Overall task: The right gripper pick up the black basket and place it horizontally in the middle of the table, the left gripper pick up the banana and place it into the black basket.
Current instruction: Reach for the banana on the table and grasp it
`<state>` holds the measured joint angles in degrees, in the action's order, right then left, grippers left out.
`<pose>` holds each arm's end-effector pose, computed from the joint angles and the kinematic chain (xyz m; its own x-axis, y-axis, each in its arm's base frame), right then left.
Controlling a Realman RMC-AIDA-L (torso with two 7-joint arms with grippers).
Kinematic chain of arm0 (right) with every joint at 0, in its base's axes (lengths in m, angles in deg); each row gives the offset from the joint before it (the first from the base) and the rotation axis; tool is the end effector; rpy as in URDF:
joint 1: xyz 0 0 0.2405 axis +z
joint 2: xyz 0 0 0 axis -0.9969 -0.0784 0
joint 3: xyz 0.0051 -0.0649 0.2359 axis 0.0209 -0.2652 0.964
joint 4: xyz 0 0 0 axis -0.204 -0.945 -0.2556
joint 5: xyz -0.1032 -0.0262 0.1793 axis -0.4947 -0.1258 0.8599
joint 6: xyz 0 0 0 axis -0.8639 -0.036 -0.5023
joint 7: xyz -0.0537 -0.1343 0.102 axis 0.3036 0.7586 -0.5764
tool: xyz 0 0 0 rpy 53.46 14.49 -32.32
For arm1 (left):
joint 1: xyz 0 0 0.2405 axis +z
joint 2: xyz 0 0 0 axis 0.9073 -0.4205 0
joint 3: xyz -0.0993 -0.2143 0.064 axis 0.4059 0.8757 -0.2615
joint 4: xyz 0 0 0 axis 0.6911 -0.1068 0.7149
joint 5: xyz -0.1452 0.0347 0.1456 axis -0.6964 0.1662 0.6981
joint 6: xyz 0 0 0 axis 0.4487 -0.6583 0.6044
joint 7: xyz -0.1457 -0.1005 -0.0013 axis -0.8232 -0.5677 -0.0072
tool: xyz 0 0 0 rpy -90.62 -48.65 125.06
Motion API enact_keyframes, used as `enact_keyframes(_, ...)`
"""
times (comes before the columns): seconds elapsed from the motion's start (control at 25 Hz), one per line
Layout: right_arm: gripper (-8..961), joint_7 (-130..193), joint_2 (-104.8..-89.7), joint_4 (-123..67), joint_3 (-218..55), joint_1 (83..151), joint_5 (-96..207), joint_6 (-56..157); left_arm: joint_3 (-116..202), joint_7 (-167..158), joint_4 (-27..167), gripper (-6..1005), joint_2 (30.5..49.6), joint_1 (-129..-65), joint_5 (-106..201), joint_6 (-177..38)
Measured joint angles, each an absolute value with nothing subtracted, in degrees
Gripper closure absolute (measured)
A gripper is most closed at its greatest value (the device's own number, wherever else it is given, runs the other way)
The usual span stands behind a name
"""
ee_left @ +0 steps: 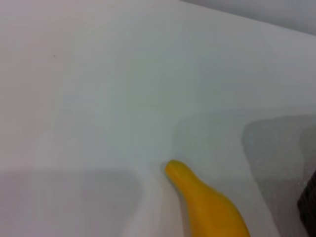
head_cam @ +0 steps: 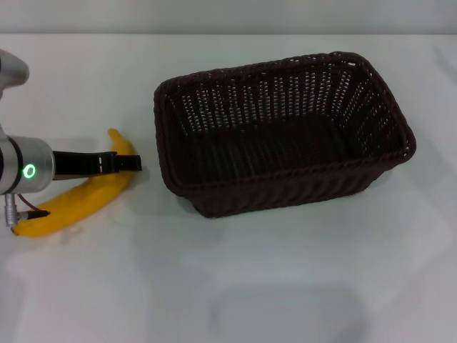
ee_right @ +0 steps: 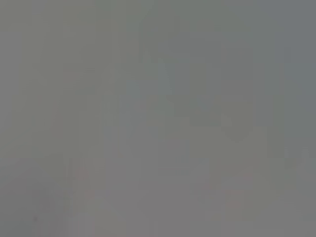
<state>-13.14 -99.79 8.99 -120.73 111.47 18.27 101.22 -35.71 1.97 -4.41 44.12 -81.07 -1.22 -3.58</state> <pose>0.2502 0.4285 0.1509 0.6879 0.2889 -0.6659 -0.6088 -0.2700 -0.7460 -0.2639 0.3579 -0.0227 0.3130 0.8522 0.4192 0.8884 -0.1067 -0.4464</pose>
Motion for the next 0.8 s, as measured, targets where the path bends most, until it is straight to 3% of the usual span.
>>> enact_keyframes(0.8, 109, -13.0, -99.79, 9.1, -120.7, 111.7, 18.4, 101.0, -34.5, 2.3, -1.9, 263, 44.11, -82.3, -2.0, -3.9)
